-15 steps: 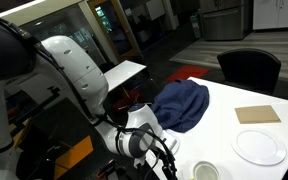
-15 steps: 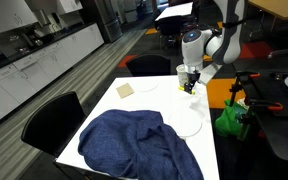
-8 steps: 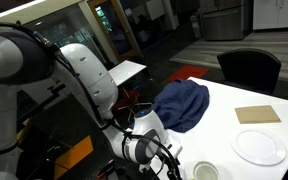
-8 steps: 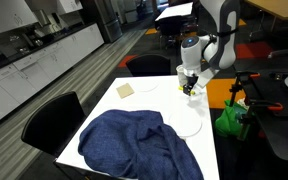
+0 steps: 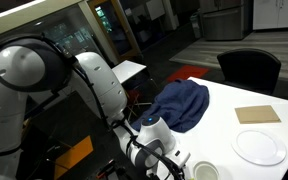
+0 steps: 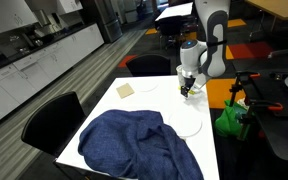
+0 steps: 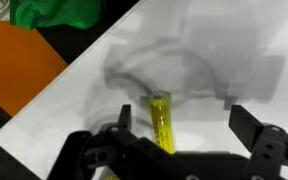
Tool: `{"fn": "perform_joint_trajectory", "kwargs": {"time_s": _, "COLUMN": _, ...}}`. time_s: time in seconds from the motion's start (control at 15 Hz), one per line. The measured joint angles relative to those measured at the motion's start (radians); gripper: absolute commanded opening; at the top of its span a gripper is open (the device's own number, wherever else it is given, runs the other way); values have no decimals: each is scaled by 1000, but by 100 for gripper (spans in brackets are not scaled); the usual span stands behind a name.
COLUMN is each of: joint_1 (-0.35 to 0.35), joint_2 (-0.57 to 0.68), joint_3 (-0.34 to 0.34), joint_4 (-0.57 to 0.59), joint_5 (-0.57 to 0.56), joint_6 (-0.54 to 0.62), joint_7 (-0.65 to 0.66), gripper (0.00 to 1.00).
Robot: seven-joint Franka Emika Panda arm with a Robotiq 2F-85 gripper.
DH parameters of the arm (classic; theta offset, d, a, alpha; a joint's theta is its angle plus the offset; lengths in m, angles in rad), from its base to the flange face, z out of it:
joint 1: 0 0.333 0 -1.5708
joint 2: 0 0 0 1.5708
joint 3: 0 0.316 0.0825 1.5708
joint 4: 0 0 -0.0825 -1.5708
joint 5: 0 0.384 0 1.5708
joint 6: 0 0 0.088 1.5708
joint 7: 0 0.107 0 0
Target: Get the yellow object from the table and put it in the cup.
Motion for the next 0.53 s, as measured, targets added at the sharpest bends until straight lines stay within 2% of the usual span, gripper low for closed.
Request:
{"fn": "perform_joint_trajectory", "kwargs": {"time_s": 0.13, "joint_1": -21, "joint_2": 15, "joint_3": 33, "joint_4": 12, "joint_5": 112, "joint_6": 1, "joint_7": -103, "gripper": 100}}
{"fn": "perform_joint_trajectory", "kwargs": {"time_s": 0.27, "joint_1": -39, "joint_2": 25, "joint_3": 59, "joint_4": 23, "joint_5": 199, "joint_6": 1, "joint_7": -187, "gripper": 72}}
{"fn": "perform_joint_trajectory", "kwargs": {"time_s": 0.53, "joint_1": -54, "joint_2": 36, "joint_3": 85, "joint_4": 40, "joint_5": 325, "joint_6": 1, "joint_7": -313, "gripper": 41}}
